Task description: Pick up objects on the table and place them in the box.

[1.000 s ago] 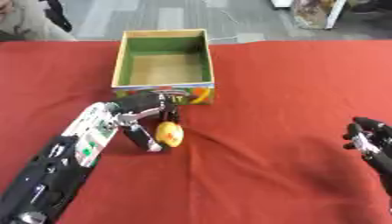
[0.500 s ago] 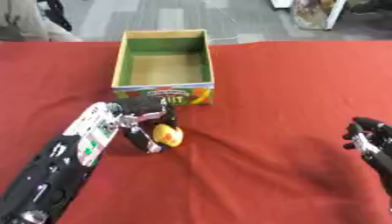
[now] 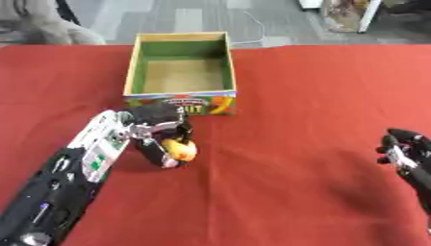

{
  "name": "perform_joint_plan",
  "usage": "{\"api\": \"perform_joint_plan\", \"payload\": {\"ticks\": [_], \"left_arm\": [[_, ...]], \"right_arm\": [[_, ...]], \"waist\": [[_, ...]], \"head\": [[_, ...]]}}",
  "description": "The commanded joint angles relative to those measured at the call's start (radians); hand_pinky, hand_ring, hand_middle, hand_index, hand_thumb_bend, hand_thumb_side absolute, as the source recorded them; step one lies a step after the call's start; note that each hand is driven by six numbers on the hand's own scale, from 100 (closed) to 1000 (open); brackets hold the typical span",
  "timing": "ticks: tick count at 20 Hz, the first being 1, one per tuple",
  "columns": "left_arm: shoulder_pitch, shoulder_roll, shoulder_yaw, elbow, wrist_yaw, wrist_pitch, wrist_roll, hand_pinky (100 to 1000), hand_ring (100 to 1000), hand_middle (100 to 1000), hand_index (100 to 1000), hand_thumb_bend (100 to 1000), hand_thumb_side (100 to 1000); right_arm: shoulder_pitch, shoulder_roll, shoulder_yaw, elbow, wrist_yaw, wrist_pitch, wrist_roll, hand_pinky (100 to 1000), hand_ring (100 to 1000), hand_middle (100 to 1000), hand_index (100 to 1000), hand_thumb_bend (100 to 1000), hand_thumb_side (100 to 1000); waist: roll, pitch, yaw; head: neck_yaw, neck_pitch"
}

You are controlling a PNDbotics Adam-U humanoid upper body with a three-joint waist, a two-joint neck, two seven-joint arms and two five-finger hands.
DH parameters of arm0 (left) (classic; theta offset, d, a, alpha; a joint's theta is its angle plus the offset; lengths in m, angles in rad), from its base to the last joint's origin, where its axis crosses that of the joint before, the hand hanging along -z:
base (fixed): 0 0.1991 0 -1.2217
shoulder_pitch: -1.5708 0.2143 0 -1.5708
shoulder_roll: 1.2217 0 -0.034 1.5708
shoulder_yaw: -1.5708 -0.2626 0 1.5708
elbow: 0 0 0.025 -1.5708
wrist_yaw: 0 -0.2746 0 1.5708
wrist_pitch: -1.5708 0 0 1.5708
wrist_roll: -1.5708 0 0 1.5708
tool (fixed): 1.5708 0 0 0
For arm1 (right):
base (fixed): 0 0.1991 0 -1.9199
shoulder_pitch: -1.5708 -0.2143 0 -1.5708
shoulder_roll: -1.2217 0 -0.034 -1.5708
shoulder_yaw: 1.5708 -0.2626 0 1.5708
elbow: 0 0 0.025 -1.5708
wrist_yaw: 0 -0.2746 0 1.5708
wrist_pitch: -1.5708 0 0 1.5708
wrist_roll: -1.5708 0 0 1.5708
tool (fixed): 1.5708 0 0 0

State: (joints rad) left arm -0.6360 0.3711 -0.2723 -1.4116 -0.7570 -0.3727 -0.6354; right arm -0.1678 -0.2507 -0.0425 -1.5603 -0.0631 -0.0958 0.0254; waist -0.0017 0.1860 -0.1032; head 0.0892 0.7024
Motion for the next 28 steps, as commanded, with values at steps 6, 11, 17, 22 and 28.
{"api": "perform_joint_plan", "payload": {"ticks": [6, 11, 17, 22, 28], "left_arm": [[-0.074, 0.087, 0.047, -0.121, 0.126, 0.022, -0.033, 195, 269, 269, 415, 348, 100], [-0.109, 0.1, 0.073, -0.108, 0.118, 0.045, 0.006, 194, 269, 269, 417, 364, 100], [-0.175, 0.077, 0.107, 0.014, 0.002, 0.084, 0.184, 204, 283, 281, 431, 385, 100], [-0.245, 0.038, 0.139, 0.166, -0.133, 0.104, 0.355, 218, 294, 289, 439, 388, 100], [-0.321, -0.014, 0.201, 0.376, -0.307, 0.169, 0.554, 266, 328, 320, 446, 400, 100]], "right_arm": [[-0.008, -0.018, -0.009, -0.006, 0.001, 0.001, -0.004, 562, 628, 609, 759, 223, 383], [-0.009, -0.018, -0.009, -0.006, 0.0, 0.001, -0.003, 562, 628, 609, 759, 221, 383], [-0.013, -0.016, -0.006, -0.007, -0.001, 0.001, 0.0, 562, 627, 609, 759, 221, 383], [-0.012, -0.014, -0.003, -0.006, -0.001, 0.001, 0.003, 562, 627, 609, 759, 221, 383], [-0.015, -0.012, 0.003, -0.005, 0.001, 0.001, 0.009, 562, 627, 609, 759, 222, 382]], "waist": [[0.003, -0.021, 0.002], [0.003, -0.021, -0.001], [0.001, -0.02, -0.008], [-0.001, -0.019, -0.019], [-0.001, -0.014, -0.038]], "head": [[-0.008, 0.006], [-0.009, 0.001], [-0.005, -0.008], [0.001, -0.014], [0.011, -0.018]]}}
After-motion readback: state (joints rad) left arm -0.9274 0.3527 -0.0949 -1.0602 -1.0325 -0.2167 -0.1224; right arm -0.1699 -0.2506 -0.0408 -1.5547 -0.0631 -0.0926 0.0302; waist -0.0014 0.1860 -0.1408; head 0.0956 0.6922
